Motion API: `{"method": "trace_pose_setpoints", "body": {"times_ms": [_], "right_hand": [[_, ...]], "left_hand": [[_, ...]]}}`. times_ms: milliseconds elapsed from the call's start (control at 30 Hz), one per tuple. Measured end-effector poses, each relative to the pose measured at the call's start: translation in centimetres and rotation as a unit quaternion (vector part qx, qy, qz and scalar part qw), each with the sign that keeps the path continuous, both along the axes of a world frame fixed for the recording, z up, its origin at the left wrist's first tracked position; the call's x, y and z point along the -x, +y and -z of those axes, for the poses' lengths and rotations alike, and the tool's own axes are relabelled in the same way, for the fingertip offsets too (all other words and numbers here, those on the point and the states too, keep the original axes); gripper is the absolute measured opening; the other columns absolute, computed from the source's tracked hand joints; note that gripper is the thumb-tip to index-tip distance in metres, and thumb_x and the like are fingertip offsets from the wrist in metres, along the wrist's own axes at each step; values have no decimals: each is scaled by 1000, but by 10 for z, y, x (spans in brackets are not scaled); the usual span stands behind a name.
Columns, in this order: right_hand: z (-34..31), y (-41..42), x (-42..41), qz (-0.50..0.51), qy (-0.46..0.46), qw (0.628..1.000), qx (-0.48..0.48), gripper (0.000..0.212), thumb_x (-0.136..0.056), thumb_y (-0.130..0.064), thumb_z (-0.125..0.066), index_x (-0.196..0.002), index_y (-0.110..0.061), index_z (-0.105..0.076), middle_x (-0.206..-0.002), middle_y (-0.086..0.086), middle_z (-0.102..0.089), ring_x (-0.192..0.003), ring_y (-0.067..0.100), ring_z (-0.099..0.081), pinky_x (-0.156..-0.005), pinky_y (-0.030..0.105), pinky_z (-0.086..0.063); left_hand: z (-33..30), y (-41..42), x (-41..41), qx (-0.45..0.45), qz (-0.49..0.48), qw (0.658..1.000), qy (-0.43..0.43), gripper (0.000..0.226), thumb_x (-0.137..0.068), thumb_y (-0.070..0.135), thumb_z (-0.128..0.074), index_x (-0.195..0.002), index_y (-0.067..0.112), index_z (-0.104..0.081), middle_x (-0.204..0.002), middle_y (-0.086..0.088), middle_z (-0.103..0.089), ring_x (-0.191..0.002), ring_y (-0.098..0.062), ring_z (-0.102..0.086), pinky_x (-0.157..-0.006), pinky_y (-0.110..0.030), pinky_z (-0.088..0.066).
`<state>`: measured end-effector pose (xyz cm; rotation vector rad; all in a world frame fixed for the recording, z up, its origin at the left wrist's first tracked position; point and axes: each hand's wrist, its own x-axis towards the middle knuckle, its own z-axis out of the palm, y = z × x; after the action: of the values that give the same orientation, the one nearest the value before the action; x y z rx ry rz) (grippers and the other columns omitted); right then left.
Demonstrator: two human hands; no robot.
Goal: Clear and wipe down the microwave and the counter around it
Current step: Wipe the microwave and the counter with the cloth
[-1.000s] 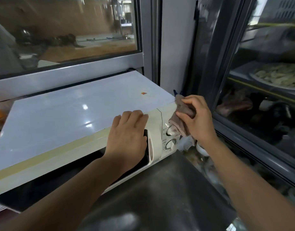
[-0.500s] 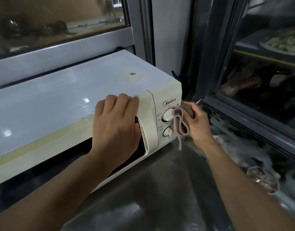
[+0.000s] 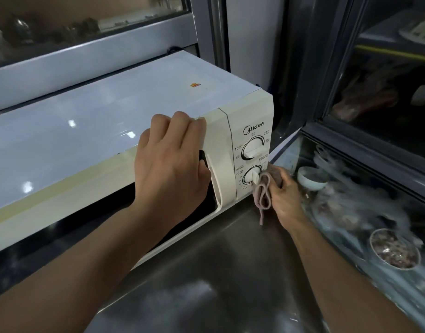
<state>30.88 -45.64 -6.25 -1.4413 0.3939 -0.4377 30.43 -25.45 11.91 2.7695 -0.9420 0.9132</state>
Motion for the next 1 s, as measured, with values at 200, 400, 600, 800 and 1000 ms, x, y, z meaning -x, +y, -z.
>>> {"method": "trace_pose_setpoints", "body": {"times_ms": [200, 400, 600, 800, 1000], "right_hand": [[15, 14, 3, 30, 40, 998, -34, 16, -96, -23, -51, -88, -30, -63, -77, -13, -72, -73, -1, -68, -61, 8, -48], [15, 31, 4, 5, 88, 991, -101, 36, -98, -14, -40, -133, -16, -46, -115, 6, -62, -104, 18, -60, -90, 32, -49], [12, 31, 3, 67, 101, 990, -68, 30, -94, -2, -41, -117, -12, -56, -105, 8, -65, -88, 16, -64, -69, 23, -48], [16, 64, 0, 157, 114, 981, -10, 16, -96, -10, -45, -109, -7, -54, -94, 9, -63, -66, 7, -58, -48, 4, -40], [12, 112, 15, 151, 133, 979, 17, 42, -95, -1, -43, -136, -2, -42, -112, 16, -62, -94, 19, -62, -64, 7, -41]], "left_hand": [[0, -2, 0, 17, -6, 1000, -12, 42, -63, 3, -59, -105, 0, -60, -97, -14, -57, -86, -34, -47, -65, -36, -34], [-2, 10, 4, -17, 19, 999, 32, 61, -70, 9, -59, -129, 3, -48, -122, -13, -51, -108, -34, -43, -86, -38, -36], [-1, 50, 27, -52, -7, 999, 14, 68, -70, 6, -65, -135, 0, -44, -142, -20, -40, -124, -40, -36, -101, -50, -29], [2, 103, 40, -60, -91, 994, 19, 75, -67, 5, -71, -136, 4, -42, -145, -18, -34, -126, -38, -28, -106, -59, -19], [5, 137, 47, -60, -113, 992, 24, 74, -70, 6, -70, -137, 4, -40, -144, -19, -35, -126, -41, -31, -105, -56, -21]]}}
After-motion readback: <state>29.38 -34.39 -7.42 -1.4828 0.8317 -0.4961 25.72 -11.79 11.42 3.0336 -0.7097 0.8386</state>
